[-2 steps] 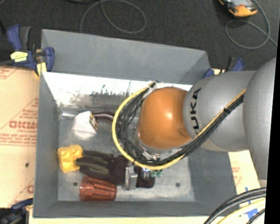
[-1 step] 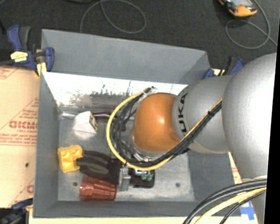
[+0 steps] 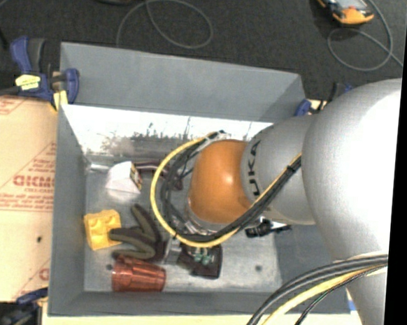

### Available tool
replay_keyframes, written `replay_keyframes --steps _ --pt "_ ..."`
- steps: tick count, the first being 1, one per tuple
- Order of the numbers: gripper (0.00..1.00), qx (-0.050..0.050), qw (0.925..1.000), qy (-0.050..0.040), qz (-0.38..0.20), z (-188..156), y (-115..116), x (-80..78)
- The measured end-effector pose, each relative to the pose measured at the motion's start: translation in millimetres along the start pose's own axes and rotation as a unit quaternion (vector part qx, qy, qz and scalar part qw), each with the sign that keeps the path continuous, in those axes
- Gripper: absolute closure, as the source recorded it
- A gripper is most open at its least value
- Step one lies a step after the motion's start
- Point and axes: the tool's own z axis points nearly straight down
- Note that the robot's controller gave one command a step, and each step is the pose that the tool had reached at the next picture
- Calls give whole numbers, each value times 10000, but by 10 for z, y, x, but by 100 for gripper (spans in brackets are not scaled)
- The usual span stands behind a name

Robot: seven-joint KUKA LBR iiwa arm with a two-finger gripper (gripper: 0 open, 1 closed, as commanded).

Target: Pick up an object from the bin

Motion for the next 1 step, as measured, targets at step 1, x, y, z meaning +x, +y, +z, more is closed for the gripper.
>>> replay_keyframes --steps 1 --pt "100 0 10000 0 2 0 0 0"
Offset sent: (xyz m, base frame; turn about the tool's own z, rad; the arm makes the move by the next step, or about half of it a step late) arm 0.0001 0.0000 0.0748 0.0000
